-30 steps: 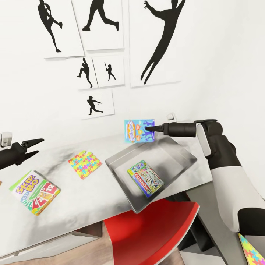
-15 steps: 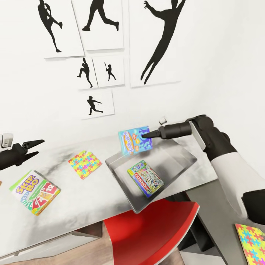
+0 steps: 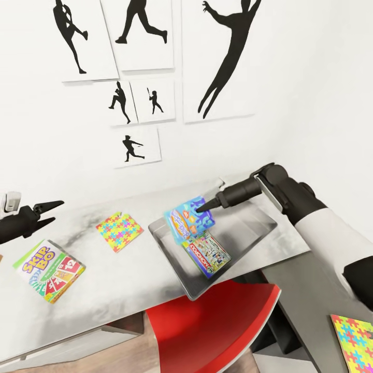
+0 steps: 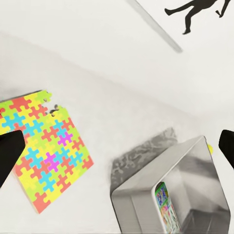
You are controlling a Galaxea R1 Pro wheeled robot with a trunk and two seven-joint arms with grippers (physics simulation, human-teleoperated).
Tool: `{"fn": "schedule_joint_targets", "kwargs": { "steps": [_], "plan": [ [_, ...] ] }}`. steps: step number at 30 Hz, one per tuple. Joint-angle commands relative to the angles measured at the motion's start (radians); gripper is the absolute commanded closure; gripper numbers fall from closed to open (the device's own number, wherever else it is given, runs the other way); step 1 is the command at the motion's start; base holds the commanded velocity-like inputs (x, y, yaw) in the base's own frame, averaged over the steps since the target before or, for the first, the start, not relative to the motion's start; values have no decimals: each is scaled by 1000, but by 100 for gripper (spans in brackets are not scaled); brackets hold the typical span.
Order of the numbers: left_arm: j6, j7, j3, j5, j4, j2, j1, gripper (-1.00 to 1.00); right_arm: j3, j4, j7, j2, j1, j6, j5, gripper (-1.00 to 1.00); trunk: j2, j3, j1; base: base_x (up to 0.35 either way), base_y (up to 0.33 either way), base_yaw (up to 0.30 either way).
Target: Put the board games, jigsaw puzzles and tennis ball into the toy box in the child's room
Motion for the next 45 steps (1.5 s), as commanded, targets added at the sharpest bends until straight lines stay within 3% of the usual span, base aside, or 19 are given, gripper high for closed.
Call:
{"fn": "schedule_joint_targets", "kwargs": {
  "steps": [1,6,16,21,29,45],
  "plan": [
    [6,2,1,3,0,1,1,-100,19,0,2,-4,-2,8,-5,100,-2,-2,1,0,0,0],
    [10,3,2,0,1,7,18,-100,97,1,3,-14,-3,8,-6,100,-2,-2,1,0,0,0],
    [13,-7,3,-26,-3,16,39,-100,178,3,3,-31,7,8,-6,100,-2,-2,1,0,0,0],
    [13,-11,29,-26,-7,15,62,-100,213,6,3,-37,10,8,-6,100,-2,-2,1,0,0,0],
    [13,-15,51,-27,-9,14,88,-100,222,11,2,-40,4,8,-5,100,-2,-2,1,0,0,0],
    [12,-15,55,-26,-9,13,94,-100,216,12,2,-36,-5,8,-5,100,-2,-2,1,0,0,0]
  ]
}}
